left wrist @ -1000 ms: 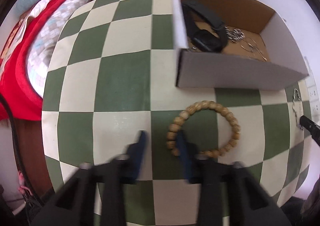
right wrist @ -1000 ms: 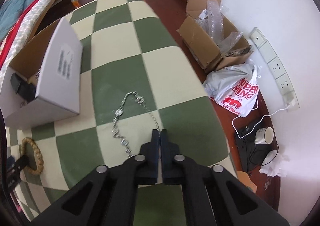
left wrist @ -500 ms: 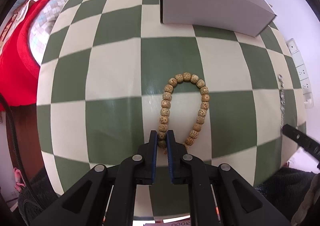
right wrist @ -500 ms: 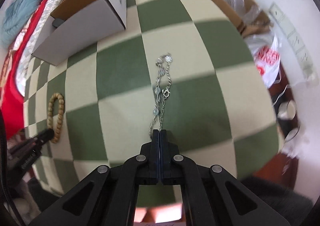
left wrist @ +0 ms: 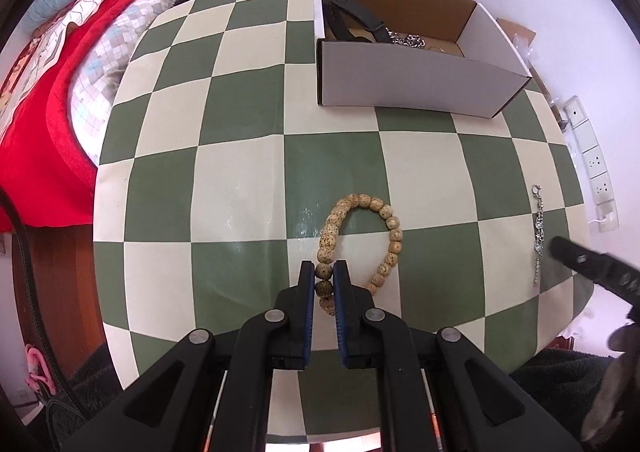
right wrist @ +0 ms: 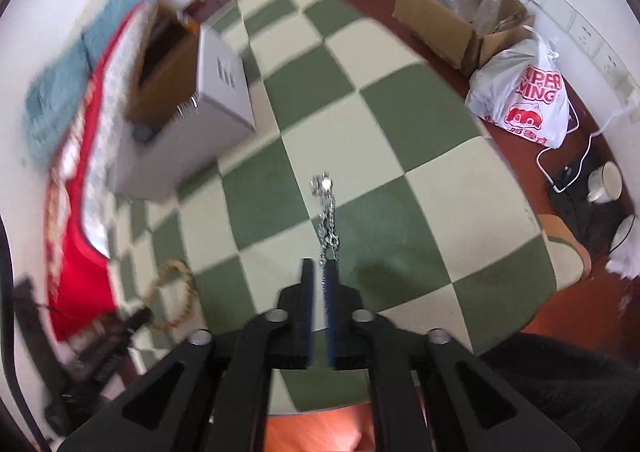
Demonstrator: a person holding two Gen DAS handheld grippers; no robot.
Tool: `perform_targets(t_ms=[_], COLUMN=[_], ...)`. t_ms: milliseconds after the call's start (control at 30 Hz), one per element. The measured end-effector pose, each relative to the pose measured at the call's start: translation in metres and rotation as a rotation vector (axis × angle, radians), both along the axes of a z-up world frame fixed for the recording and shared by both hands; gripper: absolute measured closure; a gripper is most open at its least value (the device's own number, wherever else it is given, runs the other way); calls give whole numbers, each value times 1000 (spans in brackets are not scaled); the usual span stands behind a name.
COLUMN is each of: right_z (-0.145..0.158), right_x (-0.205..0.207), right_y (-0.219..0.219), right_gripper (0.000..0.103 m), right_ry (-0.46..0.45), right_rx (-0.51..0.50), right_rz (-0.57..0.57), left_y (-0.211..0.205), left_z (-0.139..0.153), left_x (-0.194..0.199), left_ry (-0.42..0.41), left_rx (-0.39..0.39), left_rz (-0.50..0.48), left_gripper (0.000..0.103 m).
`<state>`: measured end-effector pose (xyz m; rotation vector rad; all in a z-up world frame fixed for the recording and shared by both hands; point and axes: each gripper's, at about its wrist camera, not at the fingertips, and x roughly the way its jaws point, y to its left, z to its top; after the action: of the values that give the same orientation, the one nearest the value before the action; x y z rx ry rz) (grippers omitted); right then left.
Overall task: Organize jewelry
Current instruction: 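Drop the wooden bead bracelet into the box with the left tool while the right tool releases the chain there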
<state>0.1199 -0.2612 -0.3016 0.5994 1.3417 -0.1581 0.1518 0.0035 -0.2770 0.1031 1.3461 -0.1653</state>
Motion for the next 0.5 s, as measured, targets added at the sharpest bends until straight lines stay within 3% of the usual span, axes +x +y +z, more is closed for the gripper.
perform_targets(t_ms=[67, 133, 167, 200, 233, 367, 500], right_z=[-20, -30, -29, -30, -30, -24, 4], right_x=[12, 18, 18, 20, 21, 20, 12], right_y=[11, 28, 34, 41, 47, 43, 35], right_gripper=[53, 54, 60, 89, 98, 100, 101], right_ry=[47, 93, 66, 75, 73, 37, -55], right_rx=[-70, -175, -222, -259, -316, -248, -141], right_rz=[71, 134, 153, 181, 202, 159, 85], left_y=[4, 4, 5, 8, 11, 16, 13], left_z=[-5, -12, -13, -15, -15, -3, 15], left_x=[4, 9, 10, 11, 12, 9, 11], left_ry=[-1, 4, 8, 14, 21, 7, -23], left_rx=[10, 15, 13, 7, -5, -28, -48], left_rz=[-3, -2, 1, 6, 10, 10, -5], left_gripper=[96, 96, 96, 96, 97, 97, 97])
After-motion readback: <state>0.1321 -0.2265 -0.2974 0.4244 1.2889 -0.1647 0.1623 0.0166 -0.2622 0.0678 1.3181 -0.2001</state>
